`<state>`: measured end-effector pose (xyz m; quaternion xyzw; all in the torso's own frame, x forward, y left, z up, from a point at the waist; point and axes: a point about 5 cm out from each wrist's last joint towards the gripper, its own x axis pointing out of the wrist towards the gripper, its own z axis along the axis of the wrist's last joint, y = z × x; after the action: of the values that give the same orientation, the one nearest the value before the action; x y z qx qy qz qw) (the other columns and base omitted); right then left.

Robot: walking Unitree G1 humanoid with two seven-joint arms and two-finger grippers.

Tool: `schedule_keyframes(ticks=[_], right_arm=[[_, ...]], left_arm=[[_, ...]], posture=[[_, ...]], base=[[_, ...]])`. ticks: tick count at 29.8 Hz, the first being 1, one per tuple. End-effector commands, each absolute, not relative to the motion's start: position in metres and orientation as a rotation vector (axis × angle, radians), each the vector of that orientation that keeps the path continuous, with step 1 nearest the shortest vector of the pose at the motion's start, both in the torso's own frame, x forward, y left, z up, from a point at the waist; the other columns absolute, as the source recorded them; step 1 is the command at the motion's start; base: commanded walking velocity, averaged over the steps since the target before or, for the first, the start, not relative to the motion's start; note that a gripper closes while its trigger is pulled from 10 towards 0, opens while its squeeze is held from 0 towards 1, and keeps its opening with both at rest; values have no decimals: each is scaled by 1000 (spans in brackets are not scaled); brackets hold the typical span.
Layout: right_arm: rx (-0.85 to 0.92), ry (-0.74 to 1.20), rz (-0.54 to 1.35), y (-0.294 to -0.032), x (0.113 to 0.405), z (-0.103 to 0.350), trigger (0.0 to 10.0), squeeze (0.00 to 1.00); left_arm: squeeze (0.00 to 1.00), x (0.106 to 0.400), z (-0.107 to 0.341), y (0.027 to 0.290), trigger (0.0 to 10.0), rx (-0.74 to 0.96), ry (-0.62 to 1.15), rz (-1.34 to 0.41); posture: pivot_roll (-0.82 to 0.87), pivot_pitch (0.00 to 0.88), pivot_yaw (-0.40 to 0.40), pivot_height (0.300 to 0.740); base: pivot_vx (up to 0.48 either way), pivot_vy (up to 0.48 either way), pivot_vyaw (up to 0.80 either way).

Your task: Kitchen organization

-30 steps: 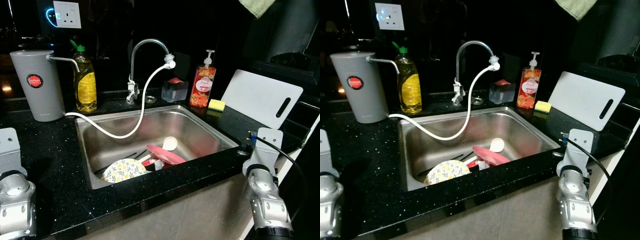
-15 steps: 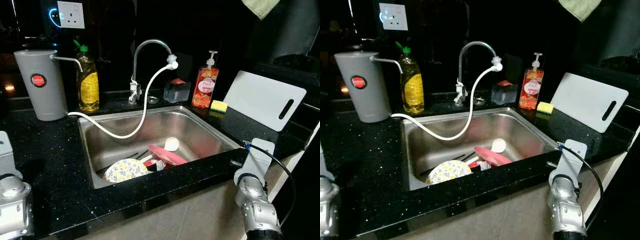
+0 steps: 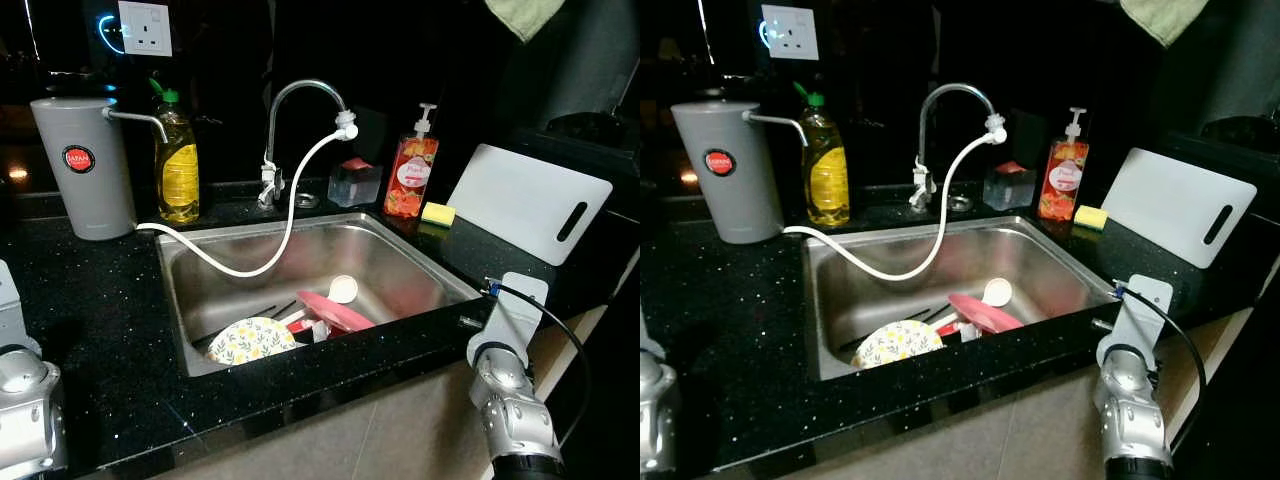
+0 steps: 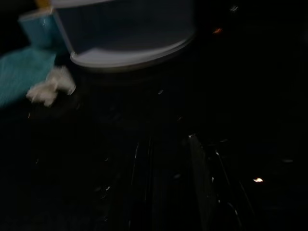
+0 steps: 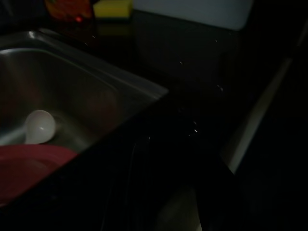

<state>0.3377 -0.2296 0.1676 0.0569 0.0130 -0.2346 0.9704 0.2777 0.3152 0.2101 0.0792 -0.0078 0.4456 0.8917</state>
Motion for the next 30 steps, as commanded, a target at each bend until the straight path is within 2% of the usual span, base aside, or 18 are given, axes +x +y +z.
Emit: schedule_keyframes(ticks=[1,4,8,14,22,28,30], right_arm=[[105,-64,-421,-225,339,185,10000,0],[102,-118,-371,-217,340,195,10000,0],[97,-104,-370,-213,341,192,10000,0],[85,-54,-433,-221,338,181,10000,0],[-101,-58,-689,-274,314,174,10000,0],[-127,-34,-742,-287,306,168,10000,0],[-162,21,-762,-301,295,154,10000,0]], left_arm=[[0,281,218,307,10000,244,-76,863],[0,283,219,301,10000,272,-98,827],[0,282,218,306,10000,238,-81,844],[0,281,216,309,10000,206,-62,859],[0,281,215,307,10000,249,-60,848],[0,280,215,307,10000,250,-58,847],[0,281,215,307,10000,252,-56,844]], posture=[[-37,0,-101,740],[-32,0,-107,740],[-28,0,-110,740],[-28,0,-104,740],[-39,0,-91,740],[-43,0,-89,740],[-56,0,-81,740]], base=[[0,0,0],[0,0,0],[0,0,0],[0,0,0],[0,0,0],[0,0,0],[0,0,0]])
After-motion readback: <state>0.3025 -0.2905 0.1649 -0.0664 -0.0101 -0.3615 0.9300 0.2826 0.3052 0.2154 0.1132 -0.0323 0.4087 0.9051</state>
